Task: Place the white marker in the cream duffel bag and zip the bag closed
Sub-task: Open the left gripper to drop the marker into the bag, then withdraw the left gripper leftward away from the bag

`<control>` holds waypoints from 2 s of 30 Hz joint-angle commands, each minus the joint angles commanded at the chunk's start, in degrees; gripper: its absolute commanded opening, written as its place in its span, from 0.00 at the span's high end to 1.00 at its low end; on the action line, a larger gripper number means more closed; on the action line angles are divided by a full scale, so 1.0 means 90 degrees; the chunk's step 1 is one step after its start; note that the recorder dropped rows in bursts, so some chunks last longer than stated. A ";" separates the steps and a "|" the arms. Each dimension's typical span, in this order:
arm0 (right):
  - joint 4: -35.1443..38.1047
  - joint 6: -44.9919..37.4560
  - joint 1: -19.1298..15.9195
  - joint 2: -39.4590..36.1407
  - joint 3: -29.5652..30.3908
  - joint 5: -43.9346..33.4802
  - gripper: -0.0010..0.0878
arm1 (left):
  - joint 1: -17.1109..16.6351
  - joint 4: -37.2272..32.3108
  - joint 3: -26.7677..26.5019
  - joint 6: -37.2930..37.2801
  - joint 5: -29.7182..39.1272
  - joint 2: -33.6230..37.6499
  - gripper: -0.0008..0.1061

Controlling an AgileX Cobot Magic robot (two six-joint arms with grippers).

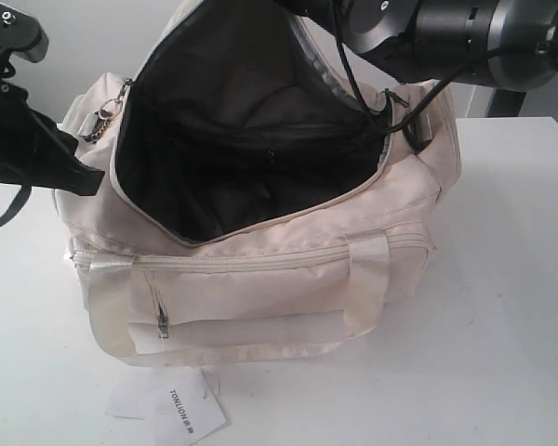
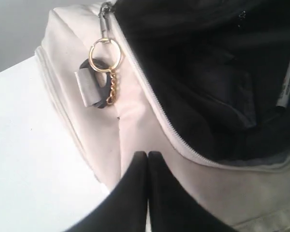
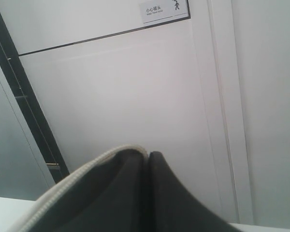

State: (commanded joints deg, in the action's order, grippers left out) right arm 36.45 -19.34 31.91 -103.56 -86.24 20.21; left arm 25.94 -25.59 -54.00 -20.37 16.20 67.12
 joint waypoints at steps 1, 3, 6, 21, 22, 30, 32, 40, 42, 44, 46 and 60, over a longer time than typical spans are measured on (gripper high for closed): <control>0.0000 0.0000 0.0000 0.0000 0.0000 0.0000 0.99 | -0.0086 0.0105 -0.0029 0.0000 0.0000 0.0018 0.99; 0.0000 0.0000 0.0000 0.0000 0.0000 0.0000 0.99 | -0.0325 0.0393 -0.0071 0.0000 0.0013 0.0032 0.99; 0.0000 0.0000 0.0000 0.0000 0.0000 0.0000 0.99 | -0.0618 0.0666 -0.0098 0.0000 0.0096 0.0032 0.99; 0.0000 0.0000 0.0000 0.0000 0.0000 0.0000 0.99 | -0.1432 0.2426 -0.0950 0.2133 0.2394 0.0669 0.99; 0.0000 0.0000 0.0000 0.0000 0.0000 0.0000 0.99 | -0.1524 0.2520 -0.0991 0.2133 0.2396 0.0717 0.99; 0.0000 0.0000 0.0000 0.0000 0.0000 0.0000 0.99 | -0.2405 0.3556 -0.1086 0.2151 0.1982 0.0940 0.99; 0.0000 0.0000 0.0000 0.0000 0.0000 0.0000 0.99 | -0.2557 0.3717 -0.1152 0.2263 0.1944 0.0999 0.97; 0.0000 0.0000 0.0000 0.0000 0.0000 0.0000 0.99 | -0.2674 0.4785 -0.1489 0.2433 0.1411 0.1357 0.57; 0.0000 0.0000 0.0000 0.0000 0.0000 0.0000 0.99 | -0.2674 0.4982 -0.1570 0.2433 0.1221 0.1437 0.51; 0.0000 0.0000 0.0000 0.0000 0.0000 0.0000 0.99 | -0.2674 0.5036 -0.1665 0.2433 0.1142 0.1523 0.49; 0.0000 0.0000 0.0000 0.0000 0.0000 0.0000 0.99 | -0.2674 0.5094 -0.1804 0.2433 0.1142 0.1683 0.49; -0.0011 0.0000 0.0000 0.0000 0.0000 0.0000 0.99 | -0.2674 0.5268 -0.3297 0.2435 0.1155 0.3203 0.49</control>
State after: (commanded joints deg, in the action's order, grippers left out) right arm 36.34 -19.34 31.91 -103.56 -86.24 20.21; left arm 1.88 21.82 -83.68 1.54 26.59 95.95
